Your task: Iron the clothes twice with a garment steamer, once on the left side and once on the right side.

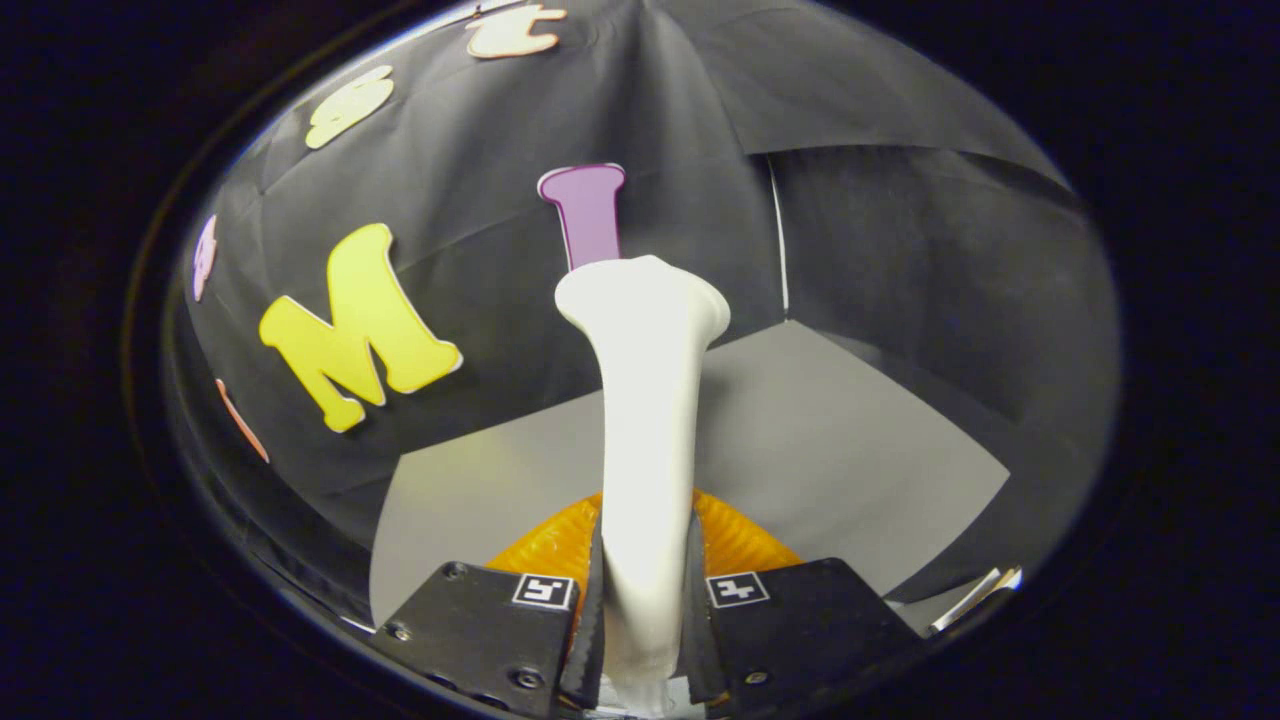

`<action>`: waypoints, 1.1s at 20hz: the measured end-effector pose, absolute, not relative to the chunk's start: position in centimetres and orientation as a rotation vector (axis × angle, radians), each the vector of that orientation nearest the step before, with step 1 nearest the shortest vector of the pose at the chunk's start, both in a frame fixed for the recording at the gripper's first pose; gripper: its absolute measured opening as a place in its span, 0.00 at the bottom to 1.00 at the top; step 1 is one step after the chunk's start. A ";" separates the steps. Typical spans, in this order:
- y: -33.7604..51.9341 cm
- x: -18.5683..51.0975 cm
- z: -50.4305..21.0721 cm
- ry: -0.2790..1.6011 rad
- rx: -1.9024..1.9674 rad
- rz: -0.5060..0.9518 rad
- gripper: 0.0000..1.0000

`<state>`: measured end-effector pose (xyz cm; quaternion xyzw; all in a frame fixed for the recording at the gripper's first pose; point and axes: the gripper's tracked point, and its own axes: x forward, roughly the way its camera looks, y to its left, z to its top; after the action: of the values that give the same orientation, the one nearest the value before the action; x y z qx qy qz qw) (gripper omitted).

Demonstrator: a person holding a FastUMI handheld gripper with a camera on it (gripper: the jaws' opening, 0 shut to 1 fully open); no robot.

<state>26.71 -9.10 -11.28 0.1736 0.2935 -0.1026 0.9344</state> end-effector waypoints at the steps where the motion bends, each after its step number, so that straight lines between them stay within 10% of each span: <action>1: -8.7 26.4 -10.7 0.585 0.352 -0.205 0.35; 22: 9.3 13.4 4.1 0.117 0.128 -0.013 0.35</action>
<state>13.37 9.26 4.09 0.0638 0.0586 -0.0067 0.9962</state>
